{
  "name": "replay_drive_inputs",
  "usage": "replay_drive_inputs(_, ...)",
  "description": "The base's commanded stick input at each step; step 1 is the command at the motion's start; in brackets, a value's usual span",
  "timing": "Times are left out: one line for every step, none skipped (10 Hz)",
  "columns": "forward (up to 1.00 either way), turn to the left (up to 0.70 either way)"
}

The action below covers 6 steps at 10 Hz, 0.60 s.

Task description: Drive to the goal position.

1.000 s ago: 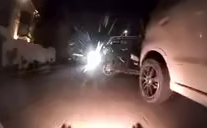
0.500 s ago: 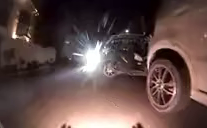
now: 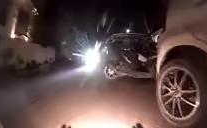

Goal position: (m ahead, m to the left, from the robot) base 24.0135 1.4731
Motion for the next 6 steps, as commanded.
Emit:
replay_drive_inputs(0.6, 0.0)
replay_drive_inputs(0.6, 0.0)
replay_drive_inputs(0.56, 0.0)
replay_drive_inputs(0.45, 0.0)
replay_drive_inputs(0.45, 0.0)
replay_drive_inputs(0.45, 0.0)
